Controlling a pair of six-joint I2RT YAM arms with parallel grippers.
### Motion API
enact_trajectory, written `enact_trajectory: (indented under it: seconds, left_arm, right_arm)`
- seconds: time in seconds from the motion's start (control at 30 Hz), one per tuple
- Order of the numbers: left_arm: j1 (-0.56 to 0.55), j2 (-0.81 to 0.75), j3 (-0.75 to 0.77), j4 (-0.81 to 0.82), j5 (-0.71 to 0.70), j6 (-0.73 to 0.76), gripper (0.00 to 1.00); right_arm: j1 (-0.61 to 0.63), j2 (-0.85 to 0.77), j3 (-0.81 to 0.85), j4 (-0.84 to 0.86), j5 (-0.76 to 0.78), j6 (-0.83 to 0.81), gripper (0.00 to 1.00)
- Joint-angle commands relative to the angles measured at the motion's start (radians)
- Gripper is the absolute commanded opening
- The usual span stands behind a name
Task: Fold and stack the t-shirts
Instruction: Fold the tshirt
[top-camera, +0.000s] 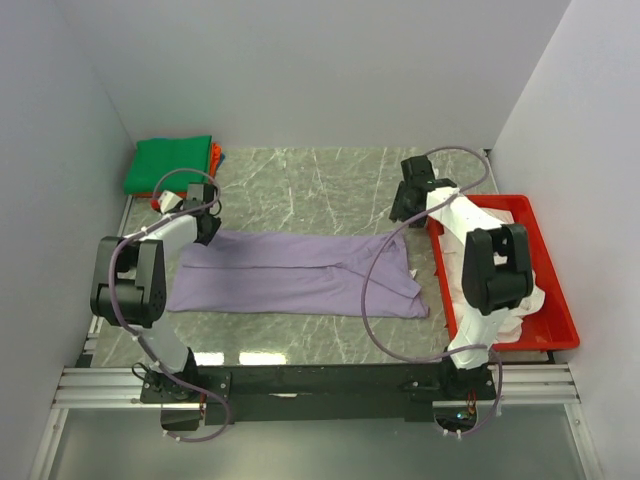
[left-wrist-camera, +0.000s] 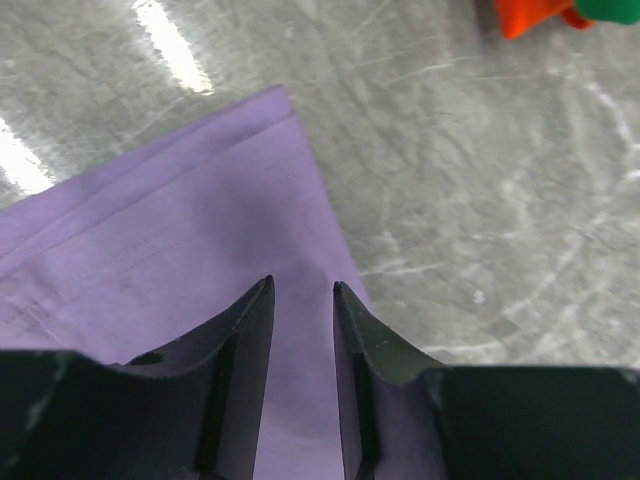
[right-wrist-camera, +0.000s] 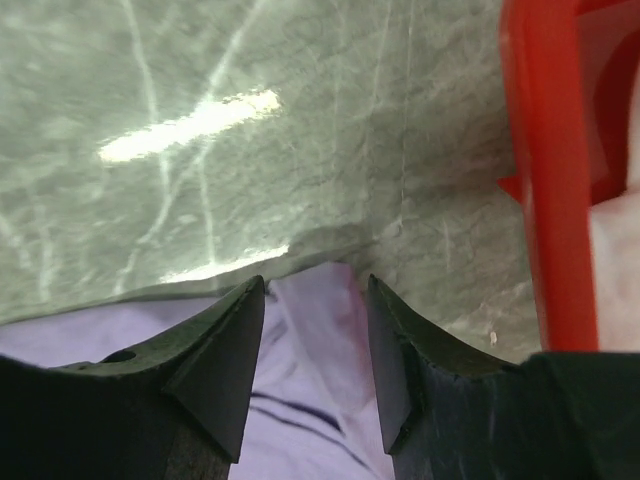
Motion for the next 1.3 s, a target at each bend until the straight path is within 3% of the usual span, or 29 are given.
enact_trajectory:
  seconds: [0.0,0.3,0.57,0.6,0.7,1.03,1.27]
  left_arm:
    - [0.002,0.026,0.045,-0.07,-0.056,-0.034,0.36]
    - [0.031,0.099,0.068,-0.136,-0.071,-0.06,0.36]
    - [0.081,0.132,0.065,-0.181,-0.095,-0.046,0.35]
    - [0.085,0.132,0.061,-0.181,-0.099,-0.046,0.35]
    - [0.126,0.137,0.049,-0.187,-0.099,-0.045,0.35]
    - [0.186,0.16,0.079,-0.216,-0.089,-0.025,0.35]
    - [0.194,0.16,0.084,-0.215,-0.082,-0.02,0.35]
  right_arm:
    - [0.008,0.047,0.07,-0.048,-0.001,-0.043,0.52]
    - [0.007,0.107,0.05,-0.016,-0.059,-0.028,0.42]
    - [-0.01,0.075,-0.022,0.032,-0.078,0.019,0.14]
    - [-0.018,0.049,-0.036,0.047,-0.076,0.035,0.07]
    - [-0.036,-0.015,-0.093,0.087,-0.072,0.081,0.0]
    - [-0.047,-0.265,-0.36,0.283,-0.121,0.278,0.0]
    - [-0.055,-0.399,-0.418,0.323,-0.096,0.354,0.02]
